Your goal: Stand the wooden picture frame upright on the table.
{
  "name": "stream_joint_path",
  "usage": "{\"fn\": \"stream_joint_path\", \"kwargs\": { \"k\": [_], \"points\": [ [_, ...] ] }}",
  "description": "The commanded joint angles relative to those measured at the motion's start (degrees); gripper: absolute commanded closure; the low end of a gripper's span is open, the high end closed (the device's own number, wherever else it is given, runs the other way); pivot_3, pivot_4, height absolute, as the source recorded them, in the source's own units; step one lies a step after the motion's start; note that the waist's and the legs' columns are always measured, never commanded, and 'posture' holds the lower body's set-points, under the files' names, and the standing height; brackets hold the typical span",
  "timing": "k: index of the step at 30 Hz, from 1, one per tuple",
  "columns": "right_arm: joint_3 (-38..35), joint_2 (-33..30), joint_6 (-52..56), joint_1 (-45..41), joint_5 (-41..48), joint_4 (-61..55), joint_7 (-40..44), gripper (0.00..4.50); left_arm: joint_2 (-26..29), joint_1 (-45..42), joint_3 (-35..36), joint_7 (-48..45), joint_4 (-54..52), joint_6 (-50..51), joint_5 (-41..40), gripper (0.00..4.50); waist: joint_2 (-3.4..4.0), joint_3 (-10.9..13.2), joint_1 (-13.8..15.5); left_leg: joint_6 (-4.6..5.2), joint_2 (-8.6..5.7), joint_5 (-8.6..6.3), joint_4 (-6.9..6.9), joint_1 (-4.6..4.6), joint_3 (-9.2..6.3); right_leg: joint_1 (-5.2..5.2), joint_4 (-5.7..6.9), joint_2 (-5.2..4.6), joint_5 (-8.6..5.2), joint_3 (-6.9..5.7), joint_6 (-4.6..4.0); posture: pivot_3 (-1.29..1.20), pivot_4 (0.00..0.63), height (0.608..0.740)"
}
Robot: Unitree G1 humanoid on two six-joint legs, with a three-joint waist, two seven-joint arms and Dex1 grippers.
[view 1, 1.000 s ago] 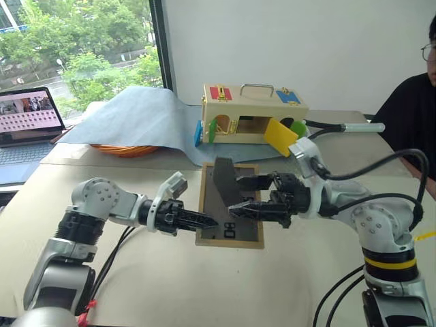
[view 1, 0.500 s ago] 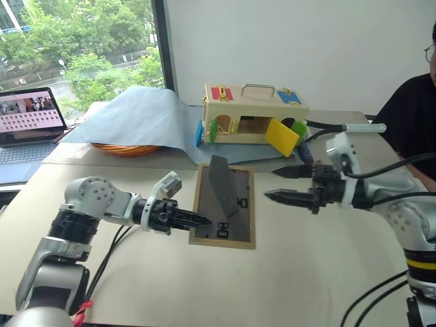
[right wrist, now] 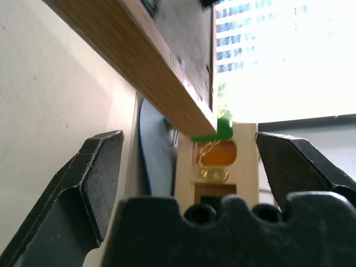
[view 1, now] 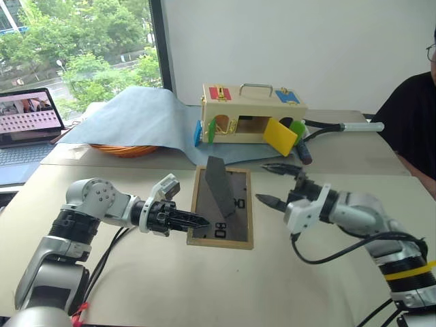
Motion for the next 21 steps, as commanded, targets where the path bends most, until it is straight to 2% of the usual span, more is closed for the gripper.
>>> {"fn": "stream_joint_path", "kwargs": {
  "k": [1,3,5,6,12,17,21],
  "points": [
    [-0.2,2.2,-4.1,-3.0,-4.9,1.2,-7.8,0.11,-0.1,-2.1,0.3,-1.5,-0.4,0.2,-2.3,3.36,0.0,0.0,0.0,0.0,0.0,0.01,0.02,0.0,0.0,0.0,0.05,0.0,0.0,0.0,0.0,0.0,0.15,0.67],
    [0.5,3.7,-4.8,-4.7,-5.3,2.2,-9.5,0.11,0.0,-2.3,0.3,-1.5,-0.1,0.2,-2.4,3.36,0.0,0.0,-0.1,-0.04,0.0,0.05,0.06,0.01,-0.01,0.0,0.14,0.0,0.0,-0.01,-0.01,0.0,0.15,0.67],
    [1.7,4.6,-5.6,-5.9,-5.0,4.1,-9.8,0.62,0.1,-2.5,0.2,-1.7,0.2,0.2,-2.5,3.36,-0.01,0.0,-0.1,-0.09,0.0,0.09,0.1,0.03,-0.01,-0.01,0.3,0.0,0.0,-0.01,-0.01,0.0,0.15,0.67],
    [2.0,4.8,-5.9,-6.3,-4.8,4.8,-9.9,0.73,0.1,-2.5,0.2,-1.8,0.3,0.2,-2.4,3.36,-0.01,0.0,-0.1,-0.17,0.01,0.15,0.1,0.03,-0.04,0.0,0.36,0.0,0.0,-0.09,-0.01,0.0,0.15,0.67],
    [3.7,4.9,-6.5,-7.3,-0.8,7.7,-8.4,2.76,0.2,-2.6,1.1,-2.2,1.4,0.2,-1.9,3.36,-0.01,0.0,-0.1,-0.14,-0.02,0.24,0.18,0.02,-0.09,0.01,0.55,-0.06,0.0,-0.23,-0.01,0.0,0.15,0.67],
    [3.5,5.1,-4.9,-7.1,4.4,9.4,-6.0,2.93,0.2,-1.2,6.4,-0.6,0.5,-1.7,0.8,3.37,-0.01,0.0,-0.2,-0.12,-0.05,0.29,0.29,0.02,-0.17,0.01,0.79,-0.23,-0.01,-0.61,-0.04,0.0,0.15,0.67],
    [3.2,5.7,-0.8,-6.8,12.6,11.6,-0.4,2.93,2.3,7.0,14.3,-0.3,-10.9,-18.9,6.4,3.36,-0.01,0.0,-0.8,-0.1,-0.08,0.33,0.26,0.04,-0.18,0.02,0.83,-0.34,-0.01,-0.73,-0.06,0.0,0.15,0.67]
  ]
}}
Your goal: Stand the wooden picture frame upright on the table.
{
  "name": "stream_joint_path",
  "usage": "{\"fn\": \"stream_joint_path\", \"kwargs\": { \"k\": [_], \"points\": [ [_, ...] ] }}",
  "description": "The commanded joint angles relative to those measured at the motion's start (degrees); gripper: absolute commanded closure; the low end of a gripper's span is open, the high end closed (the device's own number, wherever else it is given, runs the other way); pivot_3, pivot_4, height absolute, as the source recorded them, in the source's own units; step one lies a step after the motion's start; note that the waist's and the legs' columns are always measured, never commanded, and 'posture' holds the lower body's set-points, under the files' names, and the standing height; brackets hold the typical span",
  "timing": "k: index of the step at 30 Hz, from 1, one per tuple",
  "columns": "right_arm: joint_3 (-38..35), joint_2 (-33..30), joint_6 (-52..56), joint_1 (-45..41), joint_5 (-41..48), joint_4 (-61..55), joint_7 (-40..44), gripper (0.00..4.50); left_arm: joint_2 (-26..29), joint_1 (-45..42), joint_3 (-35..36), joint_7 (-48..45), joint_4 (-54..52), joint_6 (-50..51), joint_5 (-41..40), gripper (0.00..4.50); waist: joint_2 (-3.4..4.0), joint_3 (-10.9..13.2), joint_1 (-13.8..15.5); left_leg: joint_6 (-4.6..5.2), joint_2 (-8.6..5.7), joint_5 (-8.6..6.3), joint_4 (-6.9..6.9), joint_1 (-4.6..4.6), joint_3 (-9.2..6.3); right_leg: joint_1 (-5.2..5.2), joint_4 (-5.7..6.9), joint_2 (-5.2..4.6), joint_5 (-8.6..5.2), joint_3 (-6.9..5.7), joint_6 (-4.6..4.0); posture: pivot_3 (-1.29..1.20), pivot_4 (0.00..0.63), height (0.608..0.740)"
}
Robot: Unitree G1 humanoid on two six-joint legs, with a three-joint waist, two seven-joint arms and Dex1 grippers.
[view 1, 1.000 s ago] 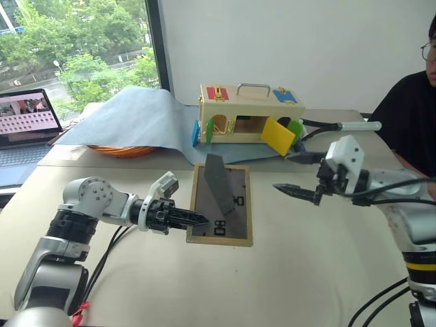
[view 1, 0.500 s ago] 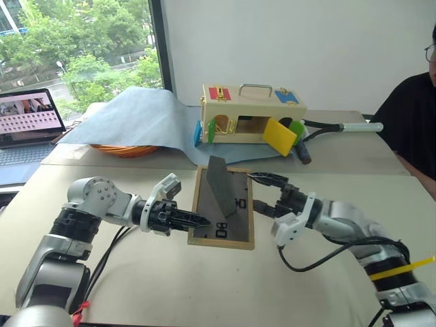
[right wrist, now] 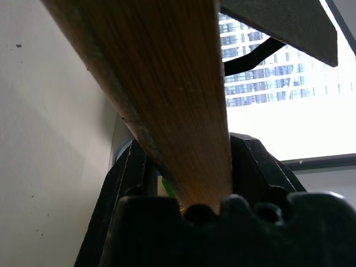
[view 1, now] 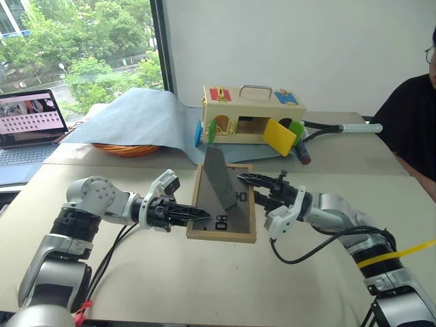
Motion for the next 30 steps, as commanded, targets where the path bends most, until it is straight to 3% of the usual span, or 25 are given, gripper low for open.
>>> {"fn": "stream_joint_path", "kwargs": {
  "k": [1,5,8,10,14,18,19,23,30],
  "points": [
    [-1.8,1.2,5.5,1.2,15.1,2.7,4.5,2.93,4.2,5.0,10.8,0.6,-11.6,-18.4,6.6,3.36,0.0,0.0,-0.4,0.0,0.0,0.0,-0.01,0.0,-0.01,0.0,-0.01,-0.03,0.0,-0.04,0.0,0.0,0.15,0.67],
    [-3.2,2.3,8.9,1.2,20.3,3.3,9.8,2.9,2.7,11.6,25.3,0.5,-16.4,-27.7,4.0,3.36,0.01,0.0,-0.7,-0.01,0.0,0.03,-0.01,-0.02,-0.02,0.0,0.03,-0.08,0.01,-0.14,-0.02,0.0,0.15,0.67],
    [-3.9,3.4,9.5,0.5,21.0,4.0,12.0,2.88,4.9,10.8,25.9,3.8,-12.8,-17.8,1.1,3.36,0.0,0.0,-0.3,0.02,0.02,0.13,0.0,-0.01,-0.03,0.08,0.04,-0.11,0.01,-0.28,-0.03,0.0,0.15,0.67],
    [-3.9,4.3,9.5,0.1,20.9,4.3,12.9,2.88,3.8,10.7,26.5,5.3,-12.5,-17.2,-0.6,3.36,-0.01,0.0,0.0,0.07,0.01,0.2,0.01,-0.01,-0.04,0.17,0.04,-0.18,0.01,-0.41,-0.02,0.0,0.15,0.67],
    [-3.6,5.4,10.0,0.0,22.4,4.3,15.4,2.91,2.6,11.6,27.2,6.3,-13.4,-17.4,-2.6,1.41,-0.34,0.0,0.3,0.1,0.11,0.25,-0.01,-0.01,-0.05,0.19,0.03,-0.23,0.04,-0.66,-0.09,0.0,0.15,0.67],
    [-2.9,5.7,16.4,0.4,29.9,3.0,21.0,3.22,4.5,13.1,29.9,5.1,-15.0,-20.5,-1.2,0.24,-0.24,0.1,0.6,0.08,0.02,0.29,-0.02,-0.07,-0.04,0.17,0.02,-0.35,0.06,-0.68,-0.11,0.0,0.15,0.67],
    [-3.0,5.9,19.8,0.6,32.7,2.2,23.0,3.22,5.3,13.9,30.5,4.6,-15.4,-21.8,-0.3,0.0,-0.24,0.1,0.5,0.08,0.02,0.29,-0.06,-0.07,-0.04,0.15,0.02,-0.35,0.06,-0.68,-0.11,0.0,0.15,0.67],
    [-4.5,6.2,41.0,2.1,46.7,-3.5,30.2,3.22,6.3,16.9,33.2,6.5,-18.3,-29.3,4.5,0.0,-0.23,0.1,0.0,0.05,0.07,0.32,-0.18,-0.04,-0.04,0.14,0.02,-0.32,0.06,-0.69,-0.12,0.0,0.15,0.67],
    [-9.1,4.1,87.0,3.6,69.1,-12.9,29.8,3.22,3.7,24.4,32.5,10.9,-29.2,-40.5,12.3,0.0,-0.22,0.1,0.5,0.08,0.06,0.34,-0.21,-0.06,-0.03,0.14,-0.05,-0.34,0.06,-0.68,-0.12,0.0,0.15,0.67]
  ]
}}
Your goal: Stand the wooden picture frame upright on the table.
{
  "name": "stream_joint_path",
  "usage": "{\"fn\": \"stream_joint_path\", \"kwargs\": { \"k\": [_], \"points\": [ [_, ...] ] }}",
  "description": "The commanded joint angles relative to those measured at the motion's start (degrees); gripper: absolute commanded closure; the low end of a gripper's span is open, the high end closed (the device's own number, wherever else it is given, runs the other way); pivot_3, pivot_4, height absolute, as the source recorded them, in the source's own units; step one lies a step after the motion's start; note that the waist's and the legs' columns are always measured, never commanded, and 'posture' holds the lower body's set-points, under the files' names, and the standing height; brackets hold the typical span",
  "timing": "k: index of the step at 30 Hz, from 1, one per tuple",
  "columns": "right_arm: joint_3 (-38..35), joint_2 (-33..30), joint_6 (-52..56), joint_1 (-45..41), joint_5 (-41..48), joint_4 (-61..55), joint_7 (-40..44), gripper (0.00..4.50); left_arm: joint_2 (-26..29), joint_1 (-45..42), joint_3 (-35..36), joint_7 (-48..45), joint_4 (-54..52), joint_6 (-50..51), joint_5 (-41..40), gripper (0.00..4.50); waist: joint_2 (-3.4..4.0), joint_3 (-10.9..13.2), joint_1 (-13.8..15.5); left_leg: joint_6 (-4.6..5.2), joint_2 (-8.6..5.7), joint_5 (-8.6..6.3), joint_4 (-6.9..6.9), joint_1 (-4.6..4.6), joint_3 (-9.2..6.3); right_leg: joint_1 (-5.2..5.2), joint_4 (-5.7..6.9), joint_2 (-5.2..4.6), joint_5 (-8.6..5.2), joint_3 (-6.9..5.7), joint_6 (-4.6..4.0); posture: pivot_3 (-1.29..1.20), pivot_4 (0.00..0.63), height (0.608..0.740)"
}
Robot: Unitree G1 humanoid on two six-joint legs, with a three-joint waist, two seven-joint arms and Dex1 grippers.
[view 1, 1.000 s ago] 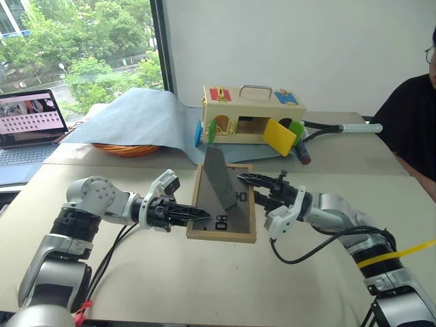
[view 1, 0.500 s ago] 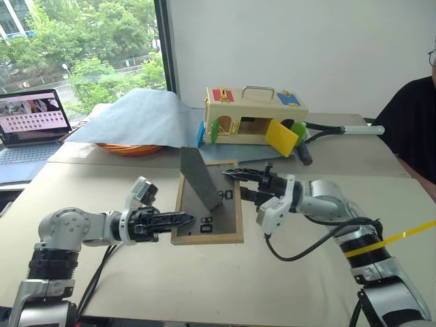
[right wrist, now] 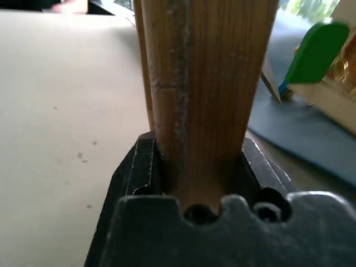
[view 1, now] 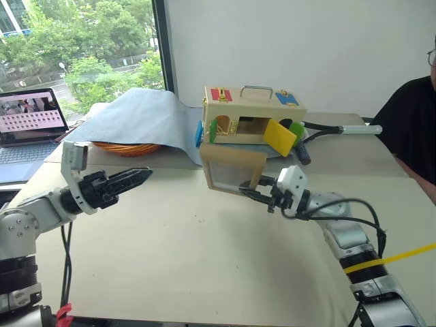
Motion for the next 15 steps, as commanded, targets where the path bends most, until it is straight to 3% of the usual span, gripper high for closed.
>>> {"fn": "stream_joint_path", "kwargs": {
  "k": [1,6,12,15],
  "points": [
    [-4.2,-0.6,17.6,-0.4,8.8,-4.7,-3.0,3.22,-1.0,3.6,-2.1,2.7,-7.5,-6.4,5.7,0.0,-0.01,0.0,0.3,0.0,0.01,0.0,-0.01,0.0,0.0,0.0,0.0,0.01,0.0,-0.01,0.0,0.0,0.15,0.67],
    [-6.3,2.6,23.5,-1.7,8.5,-1.9,-8.1,3.22,-3.5,6.3,-7.9,6.7,-10.8,-12.5,13.8,0.0,0.0,0.0,0.4,0.05,0.01,0.03,-0.02,-0.02,0.03,-0.07,-0.01,0.02,0.0,0.01,0.0,0.0,0.15,0.67],
    [-4.8,2.5,35.0,0.5,11.9,-5.2,-6.4,3.22,-4.5,5.9,-11.0,8.4,-9.4,-16.9,19.3,0.0,0.0,0.0,0.3,0.05,0.01,0.03,-0.04,-0.03,0.03,-0.08,-0.01,0.03,0.0,0.0,0.0,0.0,0.15,0.67],
    [-3.2,2.4,35.0,1.9,10.4,-7.2,-6.0,3.22,-4.3,6.0,-12.6,7.9,-8.0,-19.7,22.4,0.0,0.0,0.0,0.3,0.05,0.01,0.03,-0.06,-0.03,0.03,-0.08,-0.02,0.03,-0.01,0.0,0.01,0.0,0.15,0.67]
  ]
}}
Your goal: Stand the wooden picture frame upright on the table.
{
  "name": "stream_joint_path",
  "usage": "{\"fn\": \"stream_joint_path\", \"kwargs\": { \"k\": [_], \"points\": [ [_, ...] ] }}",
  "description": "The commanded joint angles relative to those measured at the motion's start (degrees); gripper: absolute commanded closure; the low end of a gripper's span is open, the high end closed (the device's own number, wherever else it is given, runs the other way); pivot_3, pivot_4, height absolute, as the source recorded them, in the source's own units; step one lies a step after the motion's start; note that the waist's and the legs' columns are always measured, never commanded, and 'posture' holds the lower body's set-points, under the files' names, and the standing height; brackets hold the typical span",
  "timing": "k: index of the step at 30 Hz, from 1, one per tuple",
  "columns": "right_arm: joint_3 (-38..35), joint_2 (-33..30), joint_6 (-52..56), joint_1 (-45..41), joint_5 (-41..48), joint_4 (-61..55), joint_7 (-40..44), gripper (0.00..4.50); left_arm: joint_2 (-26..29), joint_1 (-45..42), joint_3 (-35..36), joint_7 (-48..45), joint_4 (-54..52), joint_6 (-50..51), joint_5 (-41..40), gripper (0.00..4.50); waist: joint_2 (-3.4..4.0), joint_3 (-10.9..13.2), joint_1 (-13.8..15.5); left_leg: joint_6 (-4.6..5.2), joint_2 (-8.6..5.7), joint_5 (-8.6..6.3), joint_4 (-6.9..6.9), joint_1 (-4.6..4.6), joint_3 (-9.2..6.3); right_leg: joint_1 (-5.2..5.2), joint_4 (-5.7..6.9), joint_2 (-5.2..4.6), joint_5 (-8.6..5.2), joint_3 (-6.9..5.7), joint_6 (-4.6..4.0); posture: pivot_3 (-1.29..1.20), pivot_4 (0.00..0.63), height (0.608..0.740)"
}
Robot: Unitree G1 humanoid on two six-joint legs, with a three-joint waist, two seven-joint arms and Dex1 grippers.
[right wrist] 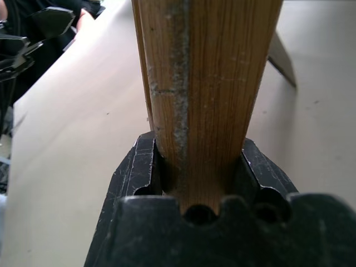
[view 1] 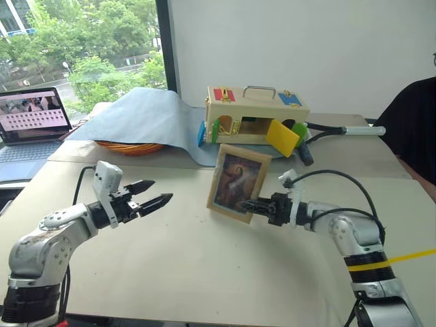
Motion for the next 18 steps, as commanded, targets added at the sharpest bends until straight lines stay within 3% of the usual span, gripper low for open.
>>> {"fn": "stream_joint_path", "kwargs": {
  "k": [1,4,6,13,18],
  "points": [
    [2.1,-0.5,1.5,1.9,-0.6,-3.0,1.1,3.22,0.4,-0.4,-1.1,-0.4,0.7,-4.1,3.6,0.0,0.0,0.0,0.0,0.0,0.0,0.0,0.0,0.0,0.0,0.0,-0.01,0.0,0.0,0.01,0.0,0.0,0.15,0.67],
    [2.1,0.0,0.6,2.1,-1.7,-3.6,0.5,3.22,0.3,-0.2,-2.3,-0.9,1.6,-6.6,6.0,0.0,0.0,0.0,0.0,0.0,0.0,0.0,-0.01,0.0,0.0,0.0,-0.02,0.0,0.0,0.0,0.0,0.0,0.15,0.67],
    [2.3,0.0,-0.1,2.1,-2.5,-4.5,0.1,2.21,0.5,0.3,-3.8,-1.1,2.1,-7.7,8.1,0.0,0.0,0.0,0.0,0.0,0.0,0.0,-0.01,0.0,0.0,0.0,-0.02,0.0,0.0,0.0,0.0,0.0,0.15,0.67],
    [-2.6,-4.2,-0.1,4.8,-0.8,-10.2,2.0,0.08,-0.1,0.0,-5.5,-2.3,4.7,-10.0,10.8,0.0,0.0,0.0,0.1,0.0,0.0,0.0,-0.02,-0.05,0.01,-0.04,-0.05,-0.01,0.0,-0.01,0.01,0.0,0.15,0.67],
    [-10.1,-10.3,-2.7,16.5,3.2,-20.0,7.4,0.08,-0.4,1.0,-4.7,-3.0,6.4,-11.7,11.1,0.0,0.0,0.0,0.2,0.01,0.0,-0.01,-0.06,-0.13,0.0,-0.02,-0.22,-0.02,-0.01,-0.04,0.02,0.0,0.15,0.67]
  ]
}}
